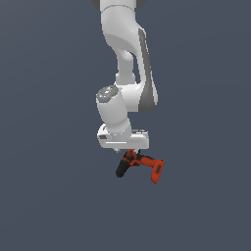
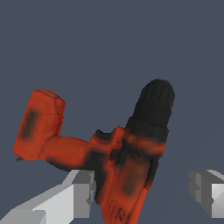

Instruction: Pick up the object and move it to a goal position.

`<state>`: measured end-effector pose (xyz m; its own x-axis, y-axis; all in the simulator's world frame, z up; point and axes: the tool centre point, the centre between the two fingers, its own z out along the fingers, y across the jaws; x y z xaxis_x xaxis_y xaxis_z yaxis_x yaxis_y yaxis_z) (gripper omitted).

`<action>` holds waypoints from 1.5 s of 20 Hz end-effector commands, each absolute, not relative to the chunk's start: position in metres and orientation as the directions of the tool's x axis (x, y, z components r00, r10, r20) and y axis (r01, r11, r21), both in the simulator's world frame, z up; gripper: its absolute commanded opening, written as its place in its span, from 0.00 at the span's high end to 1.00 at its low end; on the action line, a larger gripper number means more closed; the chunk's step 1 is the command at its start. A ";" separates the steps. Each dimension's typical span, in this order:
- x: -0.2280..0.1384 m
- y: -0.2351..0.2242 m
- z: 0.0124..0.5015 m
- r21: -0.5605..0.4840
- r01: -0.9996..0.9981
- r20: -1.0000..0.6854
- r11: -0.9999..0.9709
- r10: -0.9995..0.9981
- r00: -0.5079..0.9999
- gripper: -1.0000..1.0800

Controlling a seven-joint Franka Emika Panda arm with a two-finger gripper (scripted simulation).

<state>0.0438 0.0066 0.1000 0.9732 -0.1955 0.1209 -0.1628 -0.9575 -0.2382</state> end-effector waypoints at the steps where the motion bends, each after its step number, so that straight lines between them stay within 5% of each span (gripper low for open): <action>1: 0.053 0.005 0.090 -0.289 -0.213 0.144 -0.933 -0.262 0.954 0.19; 14: 0.086 -0.021 0.059 -0.489 -0.423 0.185 -0.763 -0.565 0.804 0.19; 30: 0.094 -0.027 0.046 -0.523 -0.463 0.182 -0.715 -0.625 0.759 0.19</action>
<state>0.0932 -0.0287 0.0498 0.7593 -0.6245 0.1827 -0.4629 -0.7158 -0.5227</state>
